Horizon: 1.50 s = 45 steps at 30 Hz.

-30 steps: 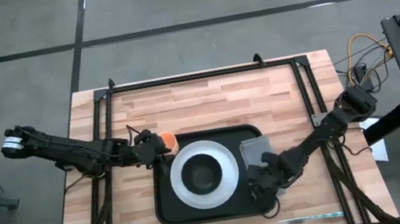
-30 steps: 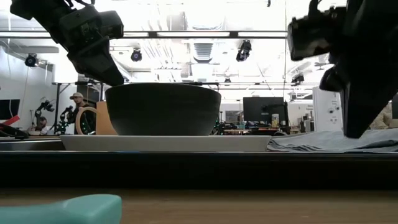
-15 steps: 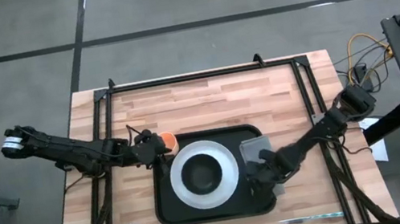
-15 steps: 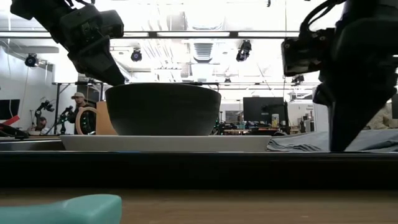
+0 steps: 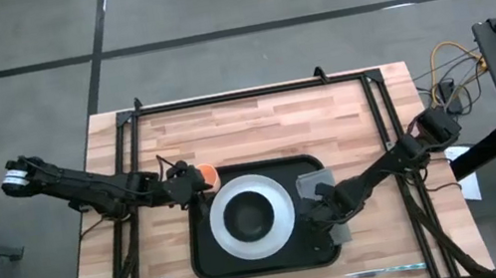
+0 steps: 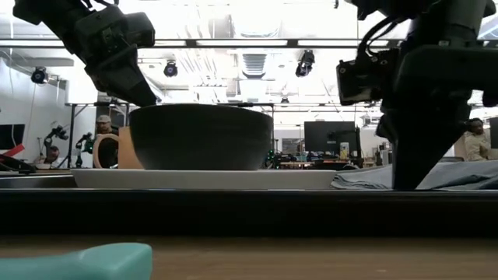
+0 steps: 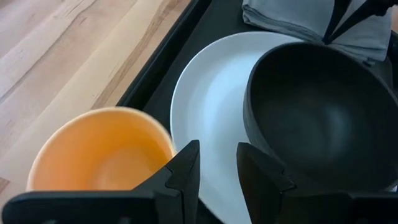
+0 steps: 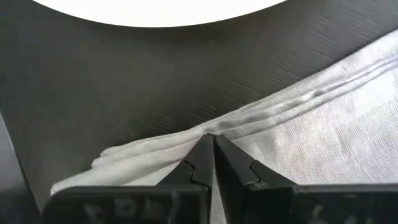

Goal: Set up tray
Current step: Adjust the gray table napkin on the black serving tray

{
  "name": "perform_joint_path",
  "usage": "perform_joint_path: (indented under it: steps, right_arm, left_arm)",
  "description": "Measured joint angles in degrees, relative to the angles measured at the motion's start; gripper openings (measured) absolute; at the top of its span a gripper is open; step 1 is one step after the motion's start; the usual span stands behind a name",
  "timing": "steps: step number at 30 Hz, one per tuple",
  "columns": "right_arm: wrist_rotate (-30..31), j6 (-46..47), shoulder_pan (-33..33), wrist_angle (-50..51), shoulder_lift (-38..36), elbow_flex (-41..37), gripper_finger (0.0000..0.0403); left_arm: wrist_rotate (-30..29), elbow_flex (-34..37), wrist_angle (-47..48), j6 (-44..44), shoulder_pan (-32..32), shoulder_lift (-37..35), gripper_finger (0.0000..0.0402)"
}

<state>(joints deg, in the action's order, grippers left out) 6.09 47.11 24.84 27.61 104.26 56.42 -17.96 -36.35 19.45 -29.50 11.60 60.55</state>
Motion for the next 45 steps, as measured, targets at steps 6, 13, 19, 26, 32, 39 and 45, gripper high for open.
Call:
perform_joint_path:
  steps: [6,13,19,26,32,39,45]
  right_arm:
    - [2.6,-4.0,-0.2,0.0,1.7,3.5,0.0008]
    - [3.7,-7.6,-2.5,0.2,2.4,5.1,0.0008]
    - [4.6,-8.7,-3.3,0.3,2.1,5.2,0.0009]
    - [4.5,-11.1,-3.3,3.8,-0.5,8.4,0.0009]
    - [5.7,-12.1,-3.0,6.9,-0.4,10.1,0.0009]
    - [4.7,-18.9,-6.6,7.4,-0.5,10.9,0.0022]
    - [7.7,-21.9,-11.0,7.4,-0.6,10.9,0.0081]
  left_arm:
    - [0.0,0.0,-0.1,0.0,0.0,0.0,0.0087]
    - [0.0,0.0,-0.2,0.0,0.0,0.0,0.0087]
    - [0.0,0.0,-0.2,0.0,0.0,0.0,0.0087]
    - [0.0,0.0,-0.2,0.0,0.0,0.0,0.0087]
    - [0.0,0.0,-0.2,0.0,0.0,0.0,0.0087]
    - [0.0,0.0,-0.4,0.0,0.0,0.0,0.0087]
    - [0.0,0.0,-0.4,0.0,0.0,0.0,0.0087]
